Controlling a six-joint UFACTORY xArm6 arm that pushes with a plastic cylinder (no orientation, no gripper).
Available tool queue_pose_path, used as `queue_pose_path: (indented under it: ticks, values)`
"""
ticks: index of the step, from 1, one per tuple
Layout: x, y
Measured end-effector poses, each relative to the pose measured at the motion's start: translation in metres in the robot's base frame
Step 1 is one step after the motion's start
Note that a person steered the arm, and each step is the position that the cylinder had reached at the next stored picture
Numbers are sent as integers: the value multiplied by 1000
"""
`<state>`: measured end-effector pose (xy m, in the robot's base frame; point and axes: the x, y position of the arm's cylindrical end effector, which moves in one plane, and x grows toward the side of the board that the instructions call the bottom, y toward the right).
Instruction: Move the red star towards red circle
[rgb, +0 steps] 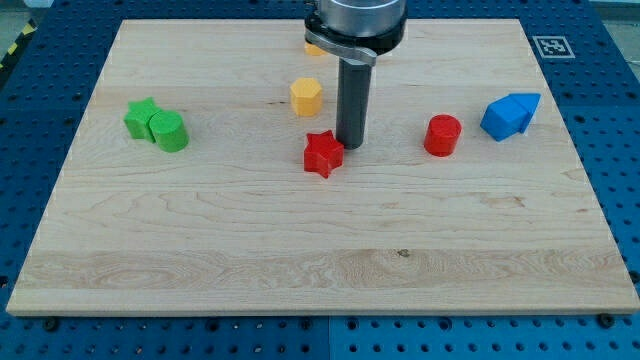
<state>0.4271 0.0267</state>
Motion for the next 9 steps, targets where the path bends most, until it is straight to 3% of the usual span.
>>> queue_pose_path:
  ticks: [4, 5, 9]
  values:
    - [-1, -97]
    - [21, -103]
    - [33, -39]
